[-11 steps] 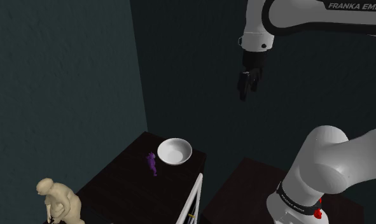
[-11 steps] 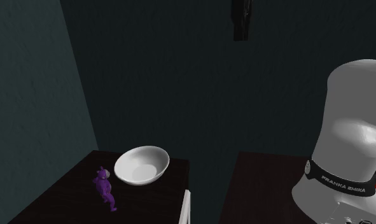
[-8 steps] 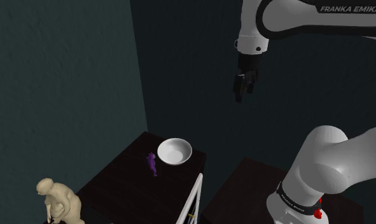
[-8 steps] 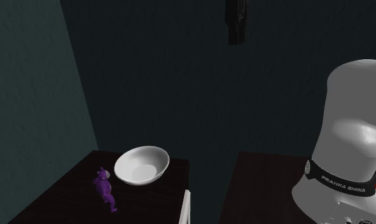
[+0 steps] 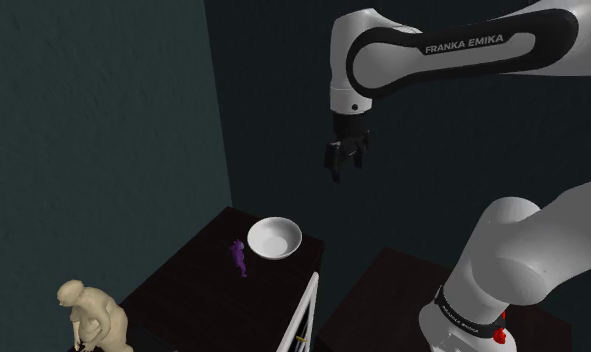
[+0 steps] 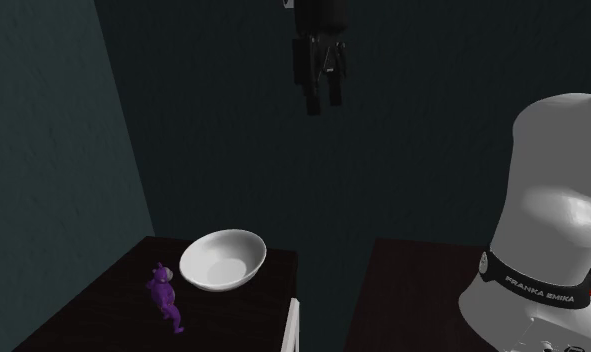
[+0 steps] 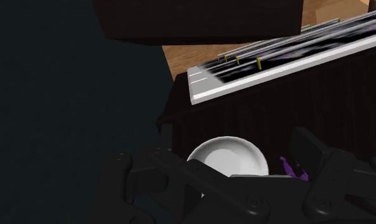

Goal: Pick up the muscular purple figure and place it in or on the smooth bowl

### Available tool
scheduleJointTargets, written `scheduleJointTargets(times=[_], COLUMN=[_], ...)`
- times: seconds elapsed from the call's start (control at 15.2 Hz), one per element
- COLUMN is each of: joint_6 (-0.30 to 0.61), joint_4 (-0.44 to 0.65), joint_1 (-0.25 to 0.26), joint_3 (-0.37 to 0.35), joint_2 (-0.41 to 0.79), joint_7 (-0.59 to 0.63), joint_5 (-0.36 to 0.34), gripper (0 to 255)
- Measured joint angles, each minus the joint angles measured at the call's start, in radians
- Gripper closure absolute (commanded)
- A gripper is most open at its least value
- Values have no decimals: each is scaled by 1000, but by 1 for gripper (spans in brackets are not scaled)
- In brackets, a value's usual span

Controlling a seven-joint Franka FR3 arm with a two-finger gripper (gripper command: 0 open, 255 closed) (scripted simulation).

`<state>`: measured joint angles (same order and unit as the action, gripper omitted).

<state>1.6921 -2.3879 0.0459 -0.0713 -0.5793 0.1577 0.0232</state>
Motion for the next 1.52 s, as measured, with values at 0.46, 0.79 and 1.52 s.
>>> scheduleJointTargets(times=[0.46,0.79,1.52], joint_6=[158,248,349], joint_4=[69,140,450], joint_1=[18,28,75], joint_3=[-71,-105,-135], joint_2=[258,437,890], joint_7=[122,200,363], joint_5=[42,49,19], gripper=[0,0,0])
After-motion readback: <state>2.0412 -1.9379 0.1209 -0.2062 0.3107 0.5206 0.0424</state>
